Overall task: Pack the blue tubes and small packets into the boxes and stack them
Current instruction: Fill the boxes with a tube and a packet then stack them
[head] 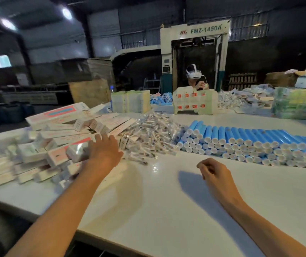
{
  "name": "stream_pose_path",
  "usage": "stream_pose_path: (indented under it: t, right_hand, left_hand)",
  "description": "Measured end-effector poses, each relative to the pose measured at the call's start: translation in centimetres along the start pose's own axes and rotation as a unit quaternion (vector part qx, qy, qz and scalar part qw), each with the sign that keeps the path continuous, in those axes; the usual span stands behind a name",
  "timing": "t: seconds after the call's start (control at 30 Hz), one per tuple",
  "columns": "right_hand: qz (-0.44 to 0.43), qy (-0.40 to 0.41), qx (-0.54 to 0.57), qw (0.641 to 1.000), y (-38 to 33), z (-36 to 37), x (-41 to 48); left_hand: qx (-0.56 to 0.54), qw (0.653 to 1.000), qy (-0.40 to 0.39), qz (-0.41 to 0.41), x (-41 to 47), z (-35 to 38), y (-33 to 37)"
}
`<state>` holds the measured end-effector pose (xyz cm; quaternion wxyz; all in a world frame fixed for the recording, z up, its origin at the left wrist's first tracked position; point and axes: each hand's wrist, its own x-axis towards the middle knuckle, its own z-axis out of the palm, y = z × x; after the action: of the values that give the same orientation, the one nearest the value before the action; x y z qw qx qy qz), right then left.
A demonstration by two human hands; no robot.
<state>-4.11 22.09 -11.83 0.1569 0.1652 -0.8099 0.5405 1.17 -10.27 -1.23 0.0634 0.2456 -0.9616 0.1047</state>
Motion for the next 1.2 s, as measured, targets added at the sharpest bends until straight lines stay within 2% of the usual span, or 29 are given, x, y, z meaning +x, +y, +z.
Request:
stream_pose_path:
  t: [0.1,0.23,0.33,0.47,0.5,0.57,0.63,0.7,0.77,0.83,0.97,1.03,1.13,1.2]
  right_hand:
    - [-0.005,-0.016,-0.002,1.000,-0.2,0.1,0.0]
    - [-0.006,-0.031,-0.007,0.999,-0.3,0.2,-0.1]
    - [-0.016,-0.038,-0.014,0.999,-0.4,0.2,-0.3]
    - [-0.028,-0.050,-0.024,0.998,-0.7,0.4,-0.5]
    - [-0.029,-0.052,-0.024,0.998,-0.8,0.4,-0.5]
    - [-0.030,-0.053,-0.027,0.998,-1.0,0.4,-0.5]
    - [-0.033,-0.052,-0.034,0.998,-1.2,0.4,-0.5]
    - [-0.034,-0.052,-0.040,0.997,-1.4,0.4,-0.5]
    - [-0.033,-0.055,-0.048,0.997,-1.7,0.2,-0.6]
    - [-0.034,-0.046,-0.062,0.996,-2.0,0.1,-0.8]
    - [0.000,0.009,-0.082,0.997,-2.7,-0.7,0.5]
    - [0.017,0.025,-0.102,0.994,-3.3,-1.1,2.7]
    - [0.051,0.042,-0.129,0.989,-4.0,-1.6,7.8]
    - [0.080,0.034,-0.157,0.984,-4.1,-1.6,11.6]
  left_hand:
    - [0.062,0.998,-0.015,-0.025,0.4,1.1,-2.0]
    - [0.097,0.992,-0.064,0.040,0.9,2.4,-2.0]
    - [0.065,0.992,-0.075,0.079,1.2,2.7,-1.8]
    - [0.064,0.991,-0.013,0.117,0.9,1.9,-1.3]
    - [0.038,0.993,0.018,0.113,0.8,1.4,-1.2]
    - [-0.091,0.987,0.084,0.098,0.4,-0.2,-0.7]
    - [-0.257,0.951,0.139,0.106,-0.4,-2.5,0.2]
    - [-0.402,0.894,0.144,0.135,-1.2,-4.6,2.0]
    - [-0.561,0.805,0.091,0.169,-1.9,-5.5,4.8]
    - [-0.666,0.718,0.022,0.201,-2.5,-5.0,8.1]
    - [-0.767,0.606,-0.047,0.206,-3.3,-0.9,14.1]
    - [-0.798,0.574,-0.068,0.170,-3.4,1.3,15.6]
    - [-0.814,0.561,-0.076,0.128,-3.1,3.4,16.2]
    - [-0.836,0.532,-0.086,0.101,-2.7,4.0,16.1]
